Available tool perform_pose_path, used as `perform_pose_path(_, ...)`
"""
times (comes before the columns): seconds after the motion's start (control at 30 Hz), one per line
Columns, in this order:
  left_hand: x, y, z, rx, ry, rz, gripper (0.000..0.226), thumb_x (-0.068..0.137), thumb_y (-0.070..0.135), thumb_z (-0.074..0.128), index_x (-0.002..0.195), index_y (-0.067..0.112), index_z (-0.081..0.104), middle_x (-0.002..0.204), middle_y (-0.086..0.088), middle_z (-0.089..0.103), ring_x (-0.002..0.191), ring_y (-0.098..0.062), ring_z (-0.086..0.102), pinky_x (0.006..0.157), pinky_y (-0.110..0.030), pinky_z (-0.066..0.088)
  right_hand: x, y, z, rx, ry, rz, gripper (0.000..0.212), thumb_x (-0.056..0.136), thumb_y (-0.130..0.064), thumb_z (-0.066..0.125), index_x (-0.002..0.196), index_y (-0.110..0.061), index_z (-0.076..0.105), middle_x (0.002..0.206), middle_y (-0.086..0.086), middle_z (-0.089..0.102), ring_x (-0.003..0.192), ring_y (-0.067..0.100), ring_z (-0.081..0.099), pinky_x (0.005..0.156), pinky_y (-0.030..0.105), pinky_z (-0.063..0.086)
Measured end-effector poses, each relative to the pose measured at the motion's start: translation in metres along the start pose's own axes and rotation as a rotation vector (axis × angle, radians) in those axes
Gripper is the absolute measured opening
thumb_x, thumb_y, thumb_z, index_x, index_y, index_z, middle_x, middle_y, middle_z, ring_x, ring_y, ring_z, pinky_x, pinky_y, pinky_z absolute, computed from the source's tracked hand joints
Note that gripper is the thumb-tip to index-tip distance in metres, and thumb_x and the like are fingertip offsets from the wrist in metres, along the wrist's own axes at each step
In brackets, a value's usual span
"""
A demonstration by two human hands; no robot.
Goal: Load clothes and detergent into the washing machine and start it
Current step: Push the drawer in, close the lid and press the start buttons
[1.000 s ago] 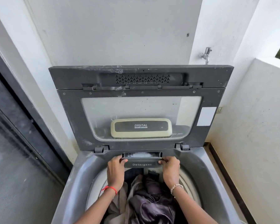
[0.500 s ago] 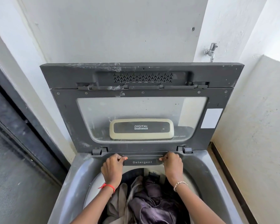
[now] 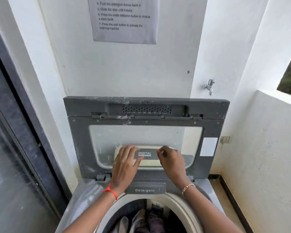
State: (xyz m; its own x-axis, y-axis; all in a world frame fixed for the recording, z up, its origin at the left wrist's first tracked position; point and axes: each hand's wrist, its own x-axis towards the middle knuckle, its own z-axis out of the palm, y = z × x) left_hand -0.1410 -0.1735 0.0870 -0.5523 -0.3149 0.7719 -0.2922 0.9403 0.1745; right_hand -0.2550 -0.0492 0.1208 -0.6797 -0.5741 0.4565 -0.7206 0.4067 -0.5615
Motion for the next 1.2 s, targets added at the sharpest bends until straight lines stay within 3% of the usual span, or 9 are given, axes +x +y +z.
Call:
perform_pose_path(0.07,0.041,0.009,-0.016,0.010,0.107,0.104,0.049,0.088,0.043,0.051,0.126,0.014,0.044,0.128,-0.003,0.046,0.125,-0.022,0.040,0.108,-0.035,0.031,0.022,-0.026,-0.024,0.055,0.246,-0.225,0.020,0.086,-0.025,0.061,0.076,-0.008,0.064,0.065,0.004,0.066,0.057,0.019,0.060,0.049,0.025,0.039)
perform_pose_path(0.17,0.103,0.019,-0.041,0.120,0.117,0.178,0.068,0.091,0.055,0.037,0.145,0.017,0.021,0.152,0.001,0.021,0.143,-0.021,0.015,0.117,-0.047,0.006,0.059,-0.055,-0.055,0.013,0.445,-0.498,0.017,0.088,-0.022,0.056,0.084,-0.007,0.064,0.081,0.005,0.067,0.077,0.019,0.059,0.064,0.025,0.048)
perform_pose_path(0.2,0.120,0.020,-0.046,0.180,0.089,0.187,0.071,0.091,0.058,0.031,0.147,0.017,0.016,0.155,0.001,0.016,0.144,-0.020,0.010,0.116,-0.050,0.000,0.071,-0.062,-0.062,-0.038,0.420,-0.517,0.020,0.089,-0.021,0.055,0.096,-0.005,0.064,0.096,0.008,0.068,0.092,0.022,0.061,0.078,0.028,0.050)
perform_pose_path(0.27,0.147,0.016,-0.050,0.291,-0.008,0.185,0.077,0.089,0.063,0.024,0.148,0.017,0.012,0.157,0.000,0.009,0.145,-0.019,0.005,0.113,-0.053,-0.008,0.090,-0.068,-0.072,-0.128,0.250,-0.455,0.036,0.093,-0.024,0.051,0.124,-0.005,0.054,0.131,0.011,0.055,0.126,0.025,0.046,0.105,0.033,0.037)
perform_pose_path(0.33,0.161,0.010,-0.047,0.394,-0.102,0.205,0.080,0.087,0.066,0.020,0.149,0.015,0.012,0.157,-0.002,0.011,0.145,-0.018,0.007,0.111,-0.056,-0.012,0.105,-0.066,-0.073,-0.201,0.093,-0.408,0.047,0.096,-0.028,0.045,0.136,-0.006,0.040,0.145,0.010,0.040,0.137,0.023,0.033,0.113,0.032,0.023)
perform_pose_path(0.57,0.165,0.009,-0.047,0.301,-0.146,0.230,0.076,0.086,0.061,0.025,0.141,0.010,0.035,0.148,-0.007,0.036,0.138,-0.015,0.032,0.116,-0.050,0.005,0.104,-0.068,-0.067,-0.214,0.141,-0.406,0.036,0.089,-0.016,0.055,0.120,0.003,0.056,0.124,0.019,0.060,0.116,0.032,0.055,0.103,0.039,0.036)
perform_pose_path(0.77,0.160,0.015,-0.059,0.239,-0.146,0.243,0.061,0.093,0.046,0.042,0.142,0.011,0.034,0.150,-0.006,0.034,0.140,-0.016,0.029,0.117,-0.045,0.004,0.093,-0.079,-0.083,-0.244,0.085,-0.385,0.026,0.091,-0.016,0.051,0.112,-0.003,0.059,0.110,0.012,0.065,0.105,0.030,0.056,0.090,0.032,0.038)
perform_pose_path(1.0,0.144,0.026,-0.068,0.194,-0.035,0.229,0.041,0.090,0.026,0.056,0.126,0.008,0.054,0.130,-0.010,0.057,0.126,-0.024,0.049,0.111,-0.050,0.023,0.076,-0.084,-0.090,-0.258,0.127,-0.318,0.023,0.089,-0.019,0.053,0.106,-0.007,0.062,0.103,0.008,0.068,0.096,0.031,0.059,0.074,0.037,0.044)
perform_pose_path(1.2,0.115,0.045,-0.099,0.148,-0.016,0.248,0.032,0.082,0.016,0.066,0.111,0.007,0.060,0.110,-0.010,0.067,0.109,-0.027,0.062,0.102,-0.048,0.037,0.037,-0.093,-0.107,-0.244,0.118,-0.318,0.024,0.088,-0.018,0.056,0.110,-0.009,0.062,0.104,0.009,0.069,0.096,0.033,0.058,0.075,0.037,0.043)
